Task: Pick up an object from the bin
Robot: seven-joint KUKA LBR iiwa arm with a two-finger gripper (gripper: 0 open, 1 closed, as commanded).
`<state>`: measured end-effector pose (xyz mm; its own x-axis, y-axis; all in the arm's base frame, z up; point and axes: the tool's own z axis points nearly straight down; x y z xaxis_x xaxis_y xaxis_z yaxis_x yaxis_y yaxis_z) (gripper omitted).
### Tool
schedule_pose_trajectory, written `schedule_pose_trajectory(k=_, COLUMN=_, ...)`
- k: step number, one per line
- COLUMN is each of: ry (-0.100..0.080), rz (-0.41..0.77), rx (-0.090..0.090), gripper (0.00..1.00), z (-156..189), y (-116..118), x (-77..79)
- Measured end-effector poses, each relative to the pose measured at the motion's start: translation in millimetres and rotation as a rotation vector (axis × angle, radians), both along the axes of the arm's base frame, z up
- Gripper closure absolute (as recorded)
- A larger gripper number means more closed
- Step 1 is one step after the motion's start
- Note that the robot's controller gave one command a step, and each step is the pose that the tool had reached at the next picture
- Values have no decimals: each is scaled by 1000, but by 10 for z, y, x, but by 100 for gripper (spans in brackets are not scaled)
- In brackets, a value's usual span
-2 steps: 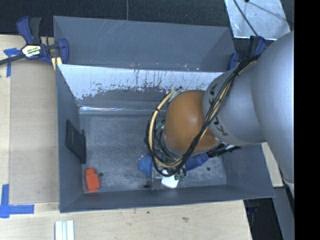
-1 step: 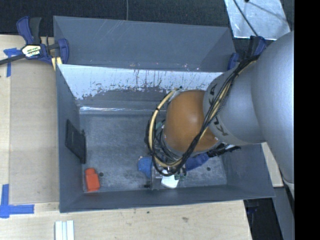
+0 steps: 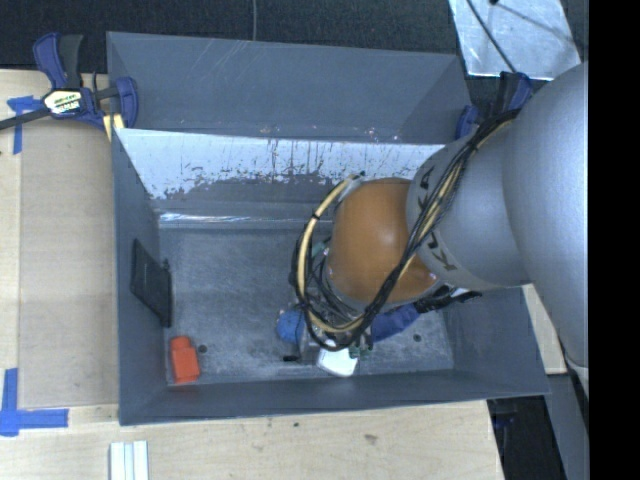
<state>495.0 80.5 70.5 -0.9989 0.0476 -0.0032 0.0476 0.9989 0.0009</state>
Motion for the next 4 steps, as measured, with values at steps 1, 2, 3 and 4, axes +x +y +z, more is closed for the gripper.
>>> schedule_pose_trajectory(k=1, ry=-2, rz=-1, rx=0, gripper=100, z=288, y=-3, x=14)
schedule_pose_trajectory(k=2, ry=-2, rz=-2, rx=0, gripper=100, z=337, y=-5, x=24)
schedule_pose_trajectory(k=3, ry=-3, rz=-3, rx=0, gripper=100, z=534, y=-7, x=36)
schedule_pose_trajectory(k=4, ry=-5, rz=-5, rx=0, gripper=100, z=1022, y=-11, x=55)
